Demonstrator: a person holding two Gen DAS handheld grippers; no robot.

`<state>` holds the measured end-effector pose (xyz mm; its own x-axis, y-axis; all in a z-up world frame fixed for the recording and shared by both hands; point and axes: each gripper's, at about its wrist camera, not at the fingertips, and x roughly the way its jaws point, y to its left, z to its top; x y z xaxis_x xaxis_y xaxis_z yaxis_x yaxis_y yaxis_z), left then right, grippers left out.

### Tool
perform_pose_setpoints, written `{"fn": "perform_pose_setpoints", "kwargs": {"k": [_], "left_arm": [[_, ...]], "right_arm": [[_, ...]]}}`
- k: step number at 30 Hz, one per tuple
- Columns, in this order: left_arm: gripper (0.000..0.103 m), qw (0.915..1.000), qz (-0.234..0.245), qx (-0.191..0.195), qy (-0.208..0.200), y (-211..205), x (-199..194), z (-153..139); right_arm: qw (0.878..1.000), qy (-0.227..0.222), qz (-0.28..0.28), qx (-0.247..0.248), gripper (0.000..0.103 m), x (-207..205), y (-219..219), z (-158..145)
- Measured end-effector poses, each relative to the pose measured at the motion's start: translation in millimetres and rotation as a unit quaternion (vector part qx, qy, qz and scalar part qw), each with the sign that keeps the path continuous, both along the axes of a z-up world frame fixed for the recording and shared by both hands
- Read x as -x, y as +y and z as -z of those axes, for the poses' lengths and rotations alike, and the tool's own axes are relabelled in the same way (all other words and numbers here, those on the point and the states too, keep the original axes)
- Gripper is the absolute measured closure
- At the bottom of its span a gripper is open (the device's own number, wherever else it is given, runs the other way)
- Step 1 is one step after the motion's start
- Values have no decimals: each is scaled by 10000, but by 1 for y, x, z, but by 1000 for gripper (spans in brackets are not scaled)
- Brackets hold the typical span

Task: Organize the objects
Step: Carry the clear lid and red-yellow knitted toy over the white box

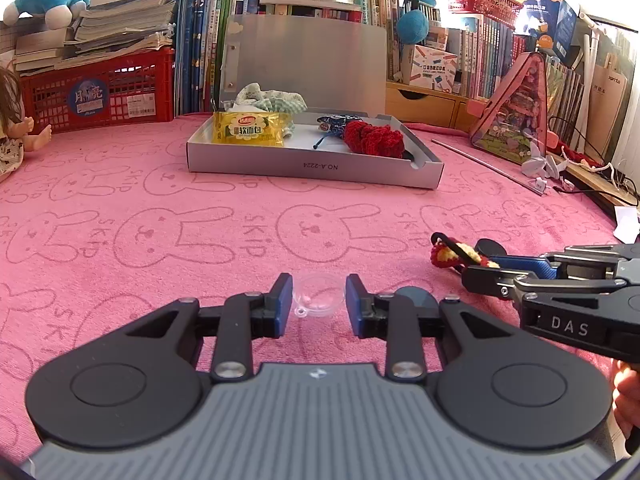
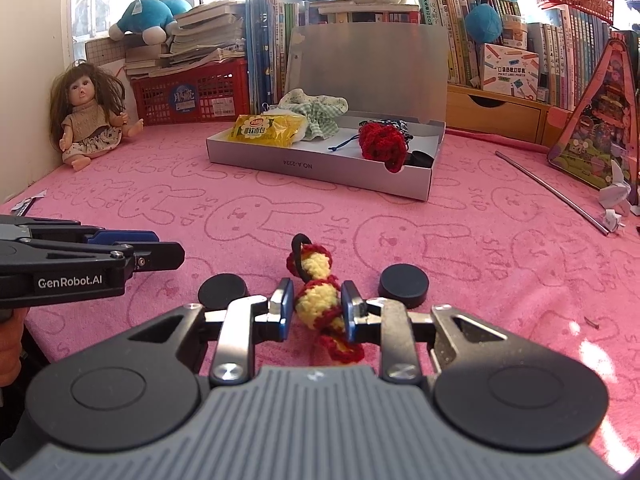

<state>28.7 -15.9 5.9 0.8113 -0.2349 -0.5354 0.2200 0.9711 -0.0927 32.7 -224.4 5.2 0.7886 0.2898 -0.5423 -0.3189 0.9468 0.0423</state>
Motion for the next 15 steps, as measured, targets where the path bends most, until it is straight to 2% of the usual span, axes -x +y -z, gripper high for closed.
{"fn": "perform_pose_setpoints", "kwargs": {"k": [6, 15], "left_arm": [[69, 9999, -157, -28, 61, 2, -7, -2], [69, 9995, -123, -220, 181, -6, -27, -8]], "right_arm": [[9999, -58, 93, -17, 74, -2, 0, -4], [9997, -126, 209, -1, 74, -11, 2, -10]]}}
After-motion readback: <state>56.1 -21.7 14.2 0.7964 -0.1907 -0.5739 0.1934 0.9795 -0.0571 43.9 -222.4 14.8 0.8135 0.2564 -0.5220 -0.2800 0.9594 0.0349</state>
